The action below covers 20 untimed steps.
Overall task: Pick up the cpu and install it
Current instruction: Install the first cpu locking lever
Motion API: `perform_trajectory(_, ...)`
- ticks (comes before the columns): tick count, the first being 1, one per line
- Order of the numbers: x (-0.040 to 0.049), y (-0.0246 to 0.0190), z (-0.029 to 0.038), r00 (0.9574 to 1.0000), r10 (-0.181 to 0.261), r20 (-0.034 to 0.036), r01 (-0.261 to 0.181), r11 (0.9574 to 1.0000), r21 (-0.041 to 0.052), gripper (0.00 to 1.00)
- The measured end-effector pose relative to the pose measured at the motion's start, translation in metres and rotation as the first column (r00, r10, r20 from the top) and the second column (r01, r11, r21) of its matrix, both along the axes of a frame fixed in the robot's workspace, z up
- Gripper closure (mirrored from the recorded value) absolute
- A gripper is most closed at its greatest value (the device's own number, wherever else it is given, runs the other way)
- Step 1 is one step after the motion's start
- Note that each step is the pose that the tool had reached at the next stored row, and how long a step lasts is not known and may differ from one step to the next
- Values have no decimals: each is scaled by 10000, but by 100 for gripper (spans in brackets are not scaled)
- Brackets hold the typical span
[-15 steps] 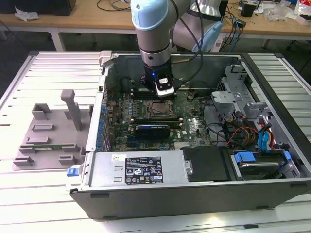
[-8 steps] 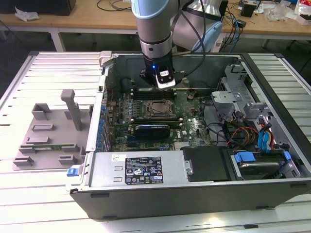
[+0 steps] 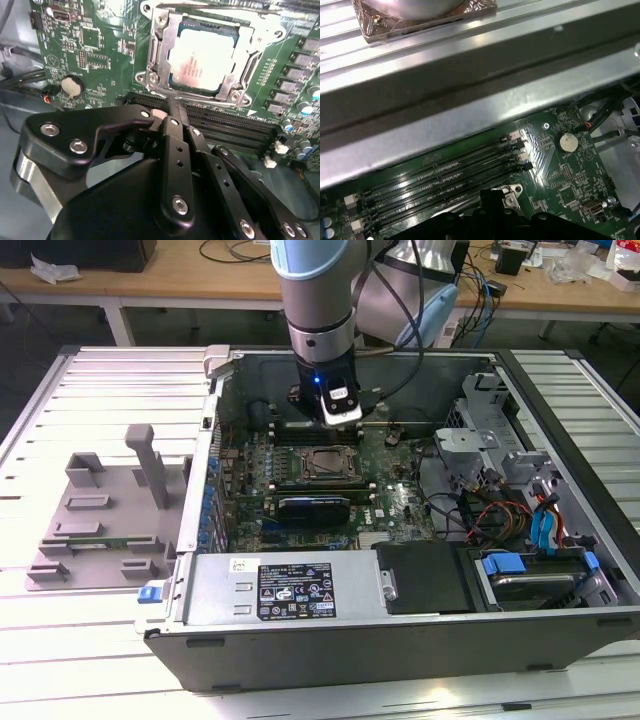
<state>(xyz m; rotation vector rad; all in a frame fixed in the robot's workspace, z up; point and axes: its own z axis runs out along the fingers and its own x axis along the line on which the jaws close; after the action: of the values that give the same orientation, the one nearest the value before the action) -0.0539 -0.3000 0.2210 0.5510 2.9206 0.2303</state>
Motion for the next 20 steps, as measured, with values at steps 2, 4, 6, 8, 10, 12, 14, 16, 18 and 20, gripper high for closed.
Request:
perform_trajectory(2, 0, -22, 0, 10000, 1, 0, -1, 10000, -16, 89)
perform_trajectory(4, 0, -64, 0, 10000, 3, -1, -3, 10000, -46, 89)
perform_trajectory(6, -1, -99, 0, 10000, 3, 0, -3, 10000, -67, 89)
perform_trajectory(8, -1, -148, -1, 10000, 6, -5, -6, 9999, -131, 89)
perform_trajectory(10, -2, -176, 0, 10000, 38, -58, -41, 9990, -445, 89)
perform_trajectory(12, -2, -178, -1, 9999, 113, -126, -123, 9971, -757, 89)
perform_trajectory(14, -1, -178, -5, 9986, 463, -271, -490, 9925, -1122, 89)
perform_trajectory(16, -2, -178, -13, 9944, 997, -364, -1033, 9878, -1167, 89)
perform_trajectory(18, -1, -177, -24, 9885, 1445, -436, -1487, 9819, -1173, 89)
perform_trajectory(20, -2, -178, -35, 9801, 1910, -537, -1962, 9733, -1189, 89)
